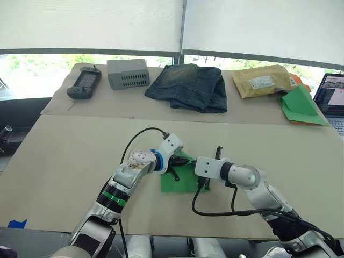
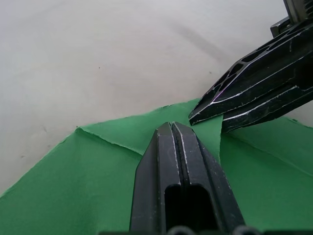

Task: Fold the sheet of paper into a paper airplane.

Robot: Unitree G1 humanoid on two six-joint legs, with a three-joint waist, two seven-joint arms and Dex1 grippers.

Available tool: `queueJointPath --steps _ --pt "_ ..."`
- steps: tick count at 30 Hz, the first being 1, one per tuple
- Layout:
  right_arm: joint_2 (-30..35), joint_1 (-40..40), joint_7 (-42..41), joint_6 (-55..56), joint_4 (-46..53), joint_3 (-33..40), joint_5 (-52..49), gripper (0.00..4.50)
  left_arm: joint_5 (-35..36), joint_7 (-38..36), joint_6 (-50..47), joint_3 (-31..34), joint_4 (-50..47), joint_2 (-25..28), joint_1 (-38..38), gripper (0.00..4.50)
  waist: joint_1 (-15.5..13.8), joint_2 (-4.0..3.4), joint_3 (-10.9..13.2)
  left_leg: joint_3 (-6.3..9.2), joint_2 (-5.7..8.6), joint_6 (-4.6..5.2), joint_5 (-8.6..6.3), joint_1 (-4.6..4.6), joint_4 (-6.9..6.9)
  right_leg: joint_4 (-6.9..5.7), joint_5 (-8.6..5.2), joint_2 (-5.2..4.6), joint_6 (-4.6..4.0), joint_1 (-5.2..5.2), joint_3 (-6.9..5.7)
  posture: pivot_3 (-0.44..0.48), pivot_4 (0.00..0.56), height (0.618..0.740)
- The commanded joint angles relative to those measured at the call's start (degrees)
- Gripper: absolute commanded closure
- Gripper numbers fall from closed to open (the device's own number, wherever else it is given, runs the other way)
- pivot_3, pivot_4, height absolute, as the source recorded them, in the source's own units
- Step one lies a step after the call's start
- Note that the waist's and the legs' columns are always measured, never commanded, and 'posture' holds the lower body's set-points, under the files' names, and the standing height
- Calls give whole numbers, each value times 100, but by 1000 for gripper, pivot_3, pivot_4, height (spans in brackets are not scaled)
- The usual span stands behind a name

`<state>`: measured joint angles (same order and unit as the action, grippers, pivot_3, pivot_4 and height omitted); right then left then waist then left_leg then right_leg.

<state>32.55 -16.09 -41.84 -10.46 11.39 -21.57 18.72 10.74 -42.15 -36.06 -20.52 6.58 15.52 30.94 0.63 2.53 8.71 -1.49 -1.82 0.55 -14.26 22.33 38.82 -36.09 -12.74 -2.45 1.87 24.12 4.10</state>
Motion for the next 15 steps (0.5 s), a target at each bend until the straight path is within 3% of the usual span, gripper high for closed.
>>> queueJointPath --steps 1,4,9,12,15 --pt "163 79 -402 -369 664 336 -416 4199 -213 3 9 -141 217 20 -48 4500 -9 0 0 0 1 0 0 2 0 2 0 -1 0 0 0 0 150 740" --pt "389 91 -1089 -1207 1374 514 -1025 3269 -223 -22 72 -145 272 23 -52 4500 -5 0 0 1 2 1 -1 8 0 6 1 -3 0 2 0 0 150 740" --pt "279 -223 -1015 -2052 1599 1208 -1705 1585 -264 -47 116 -151 250 29 -89 4500 8 0 0 3 0 3 1 -4 3 -1 3 -1 4 -4 -2 0 150 740" --pt "236 -399 -815 -2160 1346 1401 -1788 1938 -304 -74 138 -161 204 42 -143 4500 9 0 0 3 0 6 3 -4 3 -1 6 0 3 -3 -2 0 150 740" --pt "213 -417 -735 -2120 999 1238 -1766 2931 -342 -66 157 -171 201 52 -145 4500 2 0 0 3 0 6 3 -1 -1 3 5 0 1 -3 -3 0 150 740"
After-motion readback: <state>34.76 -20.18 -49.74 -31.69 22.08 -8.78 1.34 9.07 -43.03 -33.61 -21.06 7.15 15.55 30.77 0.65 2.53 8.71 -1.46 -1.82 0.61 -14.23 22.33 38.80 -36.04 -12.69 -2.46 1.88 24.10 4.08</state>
